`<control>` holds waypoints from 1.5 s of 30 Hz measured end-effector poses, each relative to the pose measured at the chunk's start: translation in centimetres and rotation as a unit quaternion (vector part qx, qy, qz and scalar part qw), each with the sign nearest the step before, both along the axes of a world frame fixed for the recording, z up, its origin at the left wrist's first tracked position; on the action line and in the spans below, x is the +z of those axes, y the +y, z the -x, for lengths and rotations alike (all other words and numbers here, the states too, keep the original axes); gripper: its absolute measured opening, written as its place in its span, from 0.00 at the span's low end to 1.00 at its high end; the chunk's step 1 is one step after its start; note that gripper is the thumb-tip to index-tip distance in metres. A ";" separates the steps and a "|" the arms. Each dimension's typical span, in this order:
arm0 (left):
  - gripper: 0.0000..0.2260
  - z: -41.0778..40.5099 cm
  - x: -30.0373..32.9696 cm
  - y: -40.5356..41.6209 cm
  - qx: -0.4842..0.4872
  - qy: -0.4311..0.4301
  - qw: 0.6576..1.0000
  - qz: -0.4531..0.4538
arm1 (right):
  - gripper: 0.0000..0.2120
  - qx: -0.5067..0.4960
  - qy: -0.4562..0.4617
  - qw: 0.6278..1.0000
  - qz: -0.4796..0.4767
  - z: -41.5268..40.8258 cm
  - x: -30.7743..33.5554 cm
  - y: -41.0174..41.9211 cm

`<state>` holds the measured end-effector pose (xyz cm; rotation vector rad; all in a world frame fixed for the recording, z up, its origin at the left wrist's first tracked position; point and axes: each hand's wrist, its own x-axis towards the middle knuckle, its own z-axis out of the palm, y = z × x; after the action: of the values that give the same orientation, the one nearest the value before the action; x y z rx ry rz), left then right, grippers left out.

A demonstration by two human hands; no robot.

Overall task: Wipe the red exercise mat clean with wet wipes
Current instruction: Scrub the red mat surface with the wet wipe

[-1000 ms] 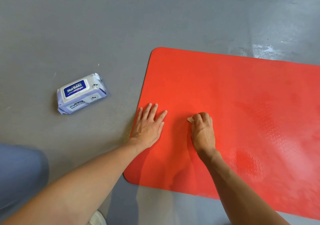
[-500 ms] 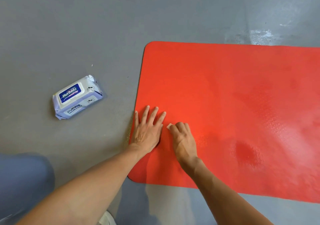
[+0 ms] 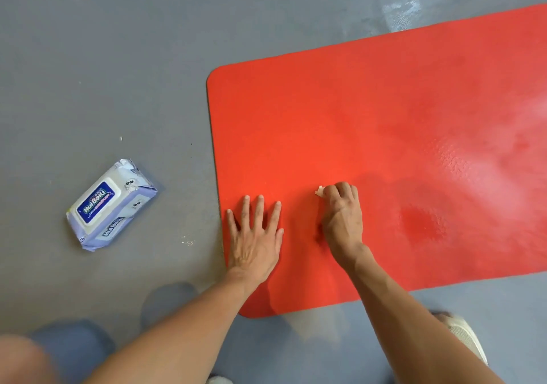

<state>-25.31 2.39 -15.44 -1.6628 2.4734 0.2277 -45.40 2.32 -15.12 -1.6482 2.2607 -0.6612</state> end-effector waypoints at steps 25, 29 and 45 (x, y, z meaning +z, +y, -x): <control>0.28 -0.3 -1.4 0.8 0.022 0.016 0.999 0.046 | 0.19 0.125 0.013 0.992 0.013 6.7 0.1 -0.7; 0.27 -0.1 -1.2 0.7 0.021 -0.013 0.999 0.047 | 0.20 0.047 -0.009 0.999 -0.018 6.4 0.1 -2.6; 0.52 1.2 3.5 5.8 0.183 -0.045 0.958 -0.215 | 0.19 0.167 -0.043 0.984 -0.039 6.2 -0.5 -9.3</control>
<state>-26.55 8.15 -11.92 -1.8562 1.8552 0.6623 -51.59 -7.01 -15.61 -1.8617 1.8631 -0.5416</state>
